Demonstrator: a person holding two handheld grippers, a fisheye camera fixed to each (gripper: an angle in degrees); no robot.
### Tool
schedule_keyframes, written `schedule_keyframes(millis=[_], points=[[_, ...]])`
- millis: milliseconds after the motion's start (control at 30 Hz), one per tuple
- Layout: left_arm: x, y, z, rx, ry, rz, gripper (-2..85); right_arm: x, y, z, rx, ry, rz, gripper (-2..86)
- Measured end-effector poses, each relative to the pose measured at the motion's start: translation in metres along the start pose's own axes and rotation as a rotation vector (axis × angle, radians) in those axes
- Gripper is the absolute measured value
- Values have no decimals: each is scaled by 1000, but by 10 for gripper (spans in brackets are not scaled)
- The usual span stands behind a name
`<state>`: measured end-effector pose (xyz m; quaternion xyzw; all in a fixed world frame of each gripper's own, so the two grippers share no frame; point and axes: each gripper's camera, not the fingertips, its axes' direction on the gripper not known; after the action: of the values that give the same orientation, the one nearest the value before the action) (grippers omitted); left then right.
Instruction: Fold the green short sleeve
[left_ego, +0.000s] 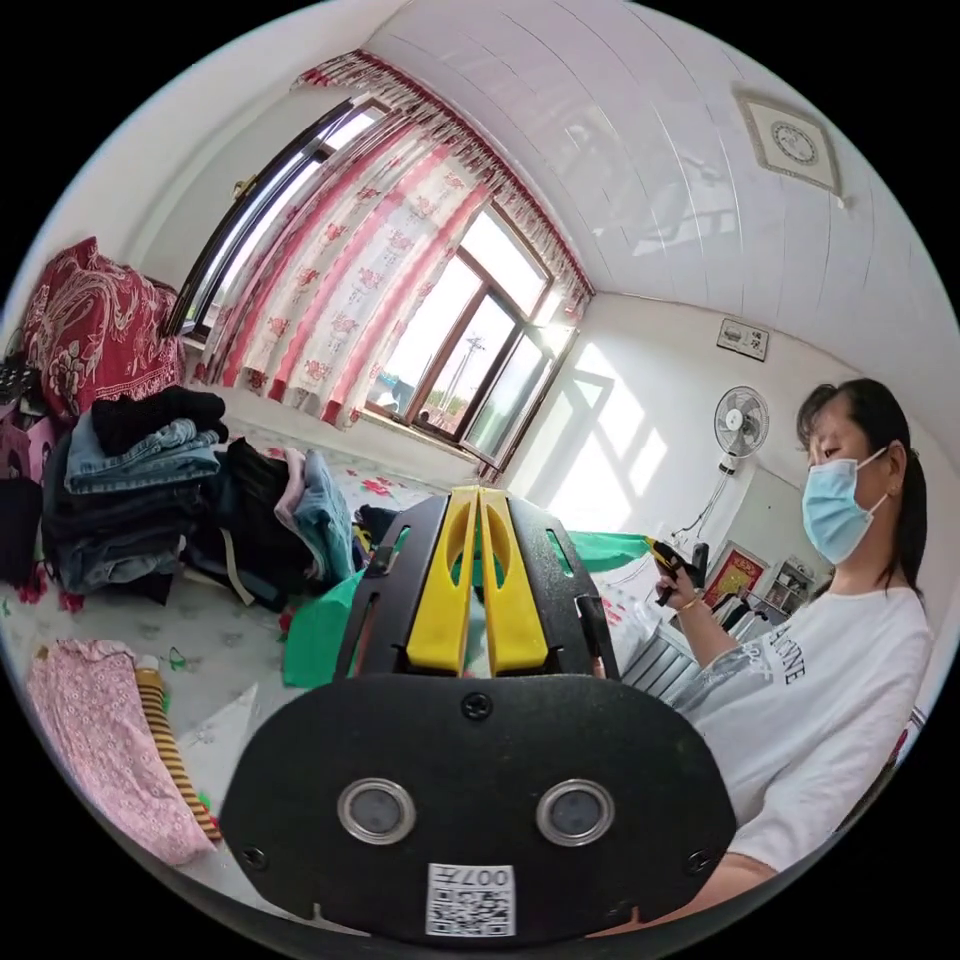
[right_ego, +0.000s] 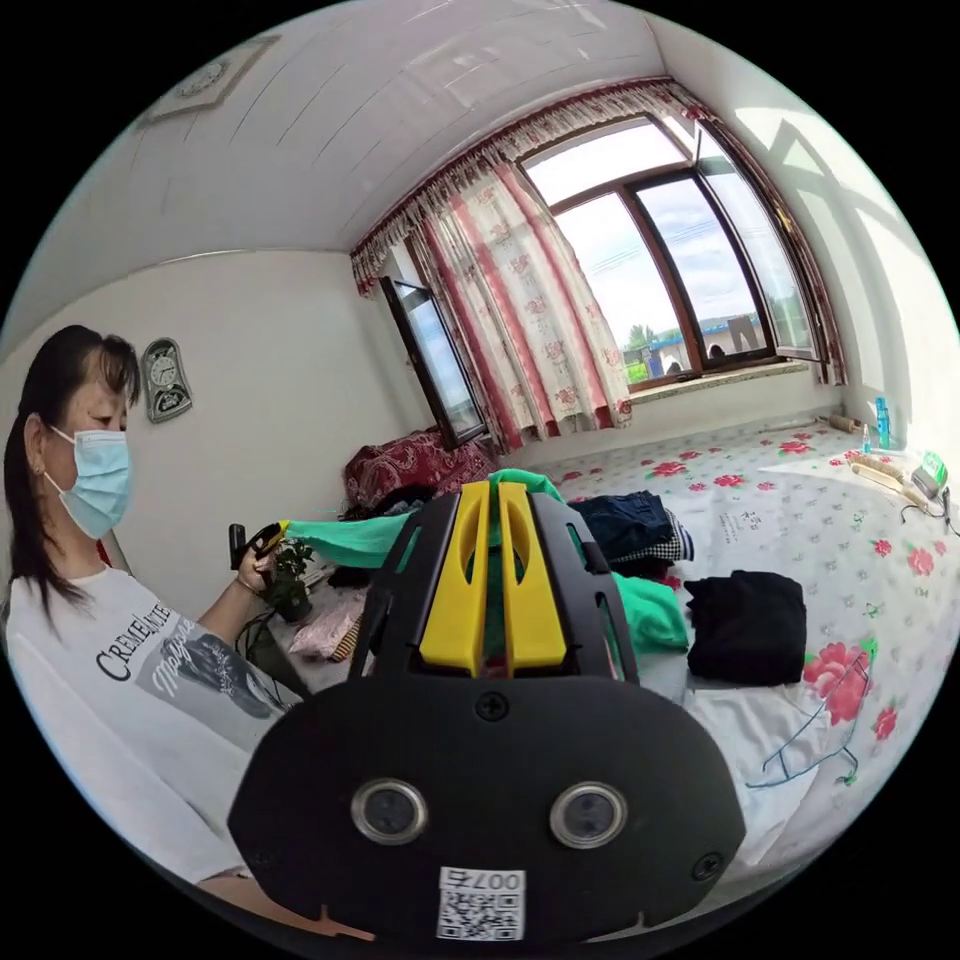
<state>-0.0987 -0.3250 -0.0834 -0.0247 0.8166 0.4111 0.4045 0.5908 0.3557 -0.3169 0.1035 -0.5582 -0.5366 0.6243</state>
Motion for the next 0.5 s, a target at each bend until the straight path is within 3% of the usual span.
schedule_keyframes(millis=[200, 333, 500], points=[[-15, 135, -38, -161, -93, -256, -10, 15, 120, -12, -308, 103, 184, -2], [-48, 226, -51, -228, -126, -587, -10, 46, 199, -9, -413, 62, 478, -2], [-71, 247, -40, -343, -164, -674, -10, 63, 230, 6, -522, 70, 572, -2]])
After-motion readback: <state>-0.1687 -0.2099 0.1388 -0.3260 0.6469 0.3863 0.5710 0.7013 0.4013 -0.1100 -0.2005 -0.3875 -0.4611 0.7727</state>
